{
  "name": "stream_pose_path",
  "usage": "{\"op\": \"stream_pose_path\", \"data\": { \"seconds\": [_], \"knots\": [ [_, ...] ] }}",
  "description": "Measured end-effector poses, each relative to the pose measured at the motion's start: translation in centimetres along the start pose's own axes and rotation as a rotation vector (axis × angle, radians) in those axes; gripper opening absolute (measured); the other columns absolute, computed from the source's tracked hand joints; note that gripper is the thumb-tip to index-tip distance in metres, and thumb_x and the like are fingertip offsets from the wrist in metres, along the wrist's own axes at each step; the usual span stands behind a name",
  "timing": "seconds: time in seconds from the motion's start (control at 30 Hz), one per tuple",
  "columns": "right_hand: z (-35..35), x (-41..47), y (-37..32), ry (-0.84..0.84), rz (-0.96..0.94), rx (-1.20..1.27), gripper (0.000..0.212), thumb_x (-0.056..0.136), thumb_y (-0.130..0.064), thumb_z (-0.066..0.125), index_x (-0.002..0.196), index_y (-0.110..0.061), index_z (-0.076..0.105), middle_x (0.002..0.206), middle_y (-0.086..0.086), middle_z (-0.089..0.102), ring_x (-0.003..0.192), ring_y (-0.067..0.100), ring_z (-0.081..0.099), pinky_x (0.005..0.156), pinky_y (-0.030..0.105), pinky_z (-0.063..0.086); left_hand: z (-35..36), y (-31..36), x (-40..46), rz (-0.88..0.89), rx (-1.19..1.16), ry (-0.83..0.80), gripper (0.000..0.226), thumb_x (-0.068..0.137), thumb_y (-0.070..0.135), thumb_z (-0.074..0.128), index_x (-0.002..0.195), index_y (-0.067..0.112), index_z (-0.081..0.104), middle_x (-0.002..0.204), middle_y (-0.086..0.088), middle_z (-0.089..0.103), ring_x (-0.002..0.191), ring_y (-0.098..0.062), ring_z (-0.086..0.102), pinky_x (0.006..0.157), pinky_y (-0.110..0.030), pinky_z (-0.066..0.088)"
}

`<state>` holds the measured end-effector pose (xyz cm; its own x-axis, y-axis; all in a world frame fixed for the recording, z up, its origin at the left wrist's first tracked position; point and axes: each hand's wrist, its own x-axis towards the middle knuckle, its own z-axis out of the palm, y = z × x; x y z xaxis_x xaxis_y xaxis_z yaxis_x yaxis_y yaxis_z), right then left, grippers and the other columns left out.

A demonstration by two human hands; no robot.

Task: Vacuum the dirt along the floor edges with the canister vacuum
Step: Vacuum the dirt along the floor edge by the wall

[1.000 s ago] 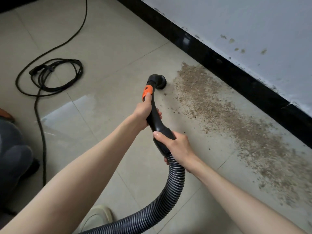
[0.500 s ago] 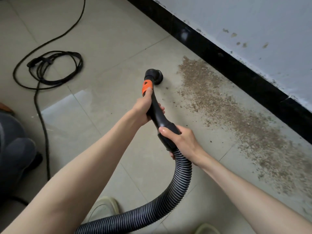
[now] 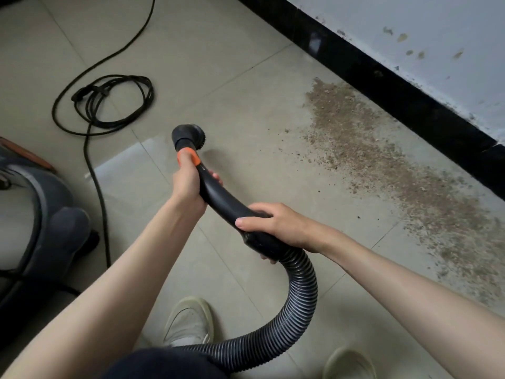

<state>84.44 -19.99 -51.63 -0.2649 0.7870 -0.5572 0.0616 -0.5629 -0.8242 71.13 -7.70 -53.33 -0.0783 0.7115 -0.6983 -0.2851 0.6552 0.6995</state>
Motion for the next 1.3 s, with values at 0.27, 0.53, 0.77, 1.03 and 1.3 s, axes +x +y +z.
{"op": "stream_pose_path", "data": {
  "seconds": [0.27,0.53,0.77,1.03,1.3],
  "knots": [
    [0.5,-0.2,0.2,-0.060,0.060,-0.108,0.026,0.092,-0.030,0.067,0.072,-0.016,0.057,0.062,0.003,0.060,0.043,0.015,0.057,0.038,0.023,0.046,-2.7,-1.8,-1.7,-0.014,-0.045,0.100,0.019,0.088,0.027,0.048,0.084,0.010,0.042,0.062,-0.003,0.040,0.036,-0.014,0.047,0.043,-0.018,0.043],
    [0.4,-1.1,0.9,-0.014,0.085,-0.127,0.029,0.091,-0.032,0.068,0.068,-0.016,0.059,0.053,-0.004,0.060,0.044,0.015,0.058,0.041,0.026,0.049,-2.8,-3.4,-1.8,-0.094,-0.015,0.073,0.021,0.087,0.029,0.049,0.089,0.009,0.043,0.066,-0.003,0.044,0.048,-0.016,0.050,0.044,-0.020,0.046],
    [0.2,-0.5,-0.3,0.068,0.066,-0.066,0.030,0.090,-0.031,0.069,0.069,-0.012,0.057,0.047,-0.001,0.058,0.038,0.019,0.056,0.036,0.025,0.046,-1.0,-1.8,-0.9,-0.110,0.008,-0.002,0.016,0.087,0.028,0.051,0.087,0.013,0.044,0.066,-0.003,0.044,0.045,-0.014,0.049,0.045,-0.020,0.046],
    [-0.5,-2.7,3.3,0.029,0.120,-0.123,0.028,0.092,-0.033,0.066,0.071,-0.017,0.057,0.055,-0.007,0.059,0.044,0.004,0.057,0.042,0.017,0.045,-1.0,-5.6,-1.7,-0.143,0.064,-0.066,0.026,0.091,0.038,0.049,0.087,0.013,0.044,0.068,-0.003,0.044,0.040,-0.013,0.052,0.045,-0.021,0.047],
    [-0.9,-4.4,5.3,0.181,0.091,-0.097,0.034,0.091,-0.041,0.064,0.073,-0.013,0.056,0.064,0.000,0.058,0.048,0.007,0.054,0.047,0.020,0.045,1.9,-7.2,-1.8,-0.180,0.153,-0.186,0.032,0.091,0.042,0.050,0.095,0.011,0.047,0.067,-0.006,0.047,0.040,-0.017,0.053,0.048,-0.024,0.046]
  ]
}}
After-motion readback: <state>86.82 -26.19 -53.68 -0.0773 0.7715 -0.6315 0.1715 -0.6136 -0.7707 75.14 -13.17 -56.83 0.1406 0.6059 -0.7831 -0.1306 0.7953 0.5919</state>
